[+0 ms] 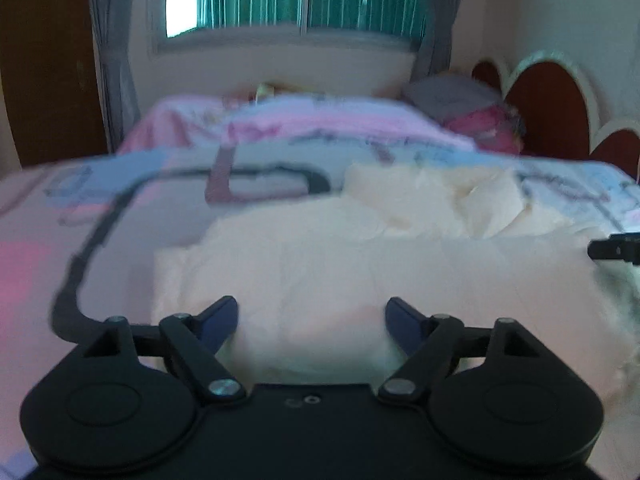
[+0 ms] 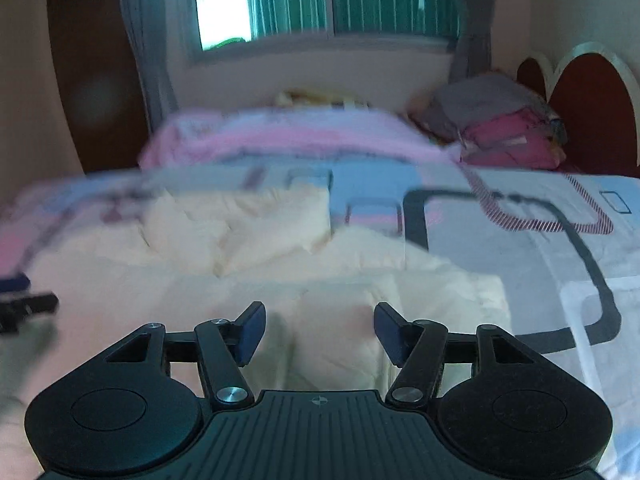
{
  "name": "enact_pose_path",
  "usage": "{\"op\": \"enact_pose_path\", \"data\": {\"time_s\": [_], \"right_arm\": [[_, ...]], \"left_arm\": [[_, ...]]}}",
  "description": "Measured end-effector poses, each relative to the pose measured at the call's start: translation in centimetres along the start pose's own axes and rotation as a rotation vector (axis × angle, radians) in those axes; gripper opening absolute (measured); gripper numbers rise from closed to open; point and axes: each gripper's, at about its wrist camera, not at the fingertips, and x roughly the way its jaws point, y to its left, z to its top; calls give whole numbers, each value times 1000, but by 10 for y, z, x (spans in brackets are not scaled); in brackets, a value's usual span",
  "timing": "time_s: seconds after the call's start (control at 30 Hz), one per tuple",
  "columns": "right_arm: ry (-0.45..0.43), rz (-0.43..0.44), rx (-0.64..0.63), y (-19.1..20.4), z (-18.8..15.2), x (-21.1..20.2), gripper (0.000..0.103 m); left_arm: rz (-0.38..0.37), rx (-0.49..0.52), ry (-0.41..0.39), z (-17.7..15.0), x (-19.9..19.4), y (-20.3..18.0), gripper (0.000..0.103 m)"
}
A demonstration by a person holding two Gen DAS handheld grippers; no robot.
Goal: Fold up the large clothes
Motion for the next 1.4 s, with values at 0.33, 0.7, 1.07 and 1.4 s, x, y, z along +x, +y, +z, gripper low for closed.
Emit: {"op": "enact_pose_path", "data": {"time_s": [0.33, 0.7, 1.07, 1.4], "right_arm": [[-108, 25, 70, -13, -18, -53, 61], [53, -5, -16, 17, -56, -28, 38], [-37, 46, 49, 14, -79, -114, 83], [-28, 105, 179, -10, -119, -161, 83]], "left_arm": [[30, -4, -80, -21, -50, 11, 85], [13, 1, 0, -60, -45, -9, 85], [92, -18, 11, -89, -101, 3, 103], [163, -60, 15, -126, -158, 7, 101]]}}
